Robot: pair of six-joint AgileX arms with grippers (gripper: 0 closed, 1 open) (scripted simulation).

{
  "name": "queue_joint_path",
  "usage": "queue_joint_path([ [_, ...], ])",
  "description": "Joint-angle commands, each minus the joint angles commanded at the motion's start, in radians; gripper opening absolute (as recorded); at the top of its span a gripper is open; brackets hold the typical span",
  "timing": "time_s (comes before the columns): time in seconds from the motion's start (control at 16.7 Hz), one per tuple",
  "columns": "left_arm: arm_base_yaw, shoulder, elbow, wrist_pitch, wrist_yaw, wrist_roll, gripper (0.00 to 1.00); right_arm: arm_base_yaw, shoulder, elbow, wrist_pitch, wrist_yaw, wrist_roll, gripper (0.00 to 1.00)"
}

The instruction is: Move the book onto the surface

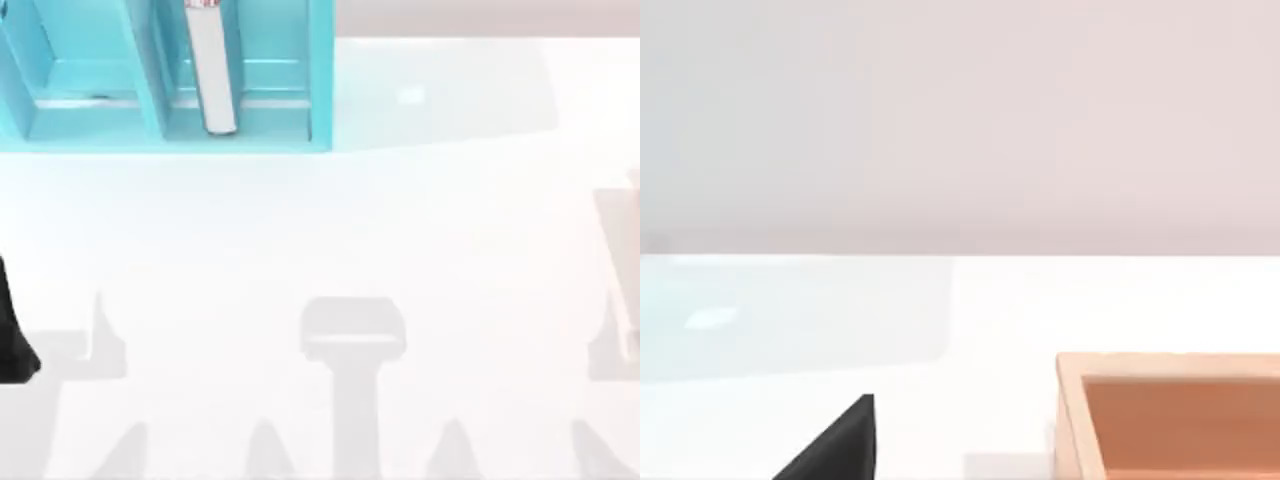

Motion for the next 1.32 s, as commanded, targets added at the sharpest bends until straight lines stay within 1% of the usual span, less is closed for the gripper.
queue_joint_path([
  [0.18, -0.003, 0.01, 0.007, 0.009, -0.002, 0.0, 1.0, 0.0, 0.0, 0.0, 0.0, 0.0, 0.0, 1.0],
  [0.3, -0.019, 0.062, 0.038, 0.053, -0.011, -0.001, 1.0, 0.0, 0.0, 0.0, 0.0, 0.0, 0.0, 1.0],
  [0.54, -0.077, 0.293, 0.147, 0.211, -0.053, -0.004, 1.0, 0.0, 0.0, 0.0, 0.0, 0.0, 0.0, 1.0],
  [0.78, -0.157, 0.666, 0.282, 0.417, -0.12, -0.006, 1.0, 0.0, 0.0, 0.0, 0.0, 0.0, 0.0, 1.0],
  [1.32, -0.349, 1.64, 0.595, 0.906, -0.289, -0.016, 1.0, 0.0, 0.0, 0.0, 0.0, 0.0, 0.0, 1.0],
])
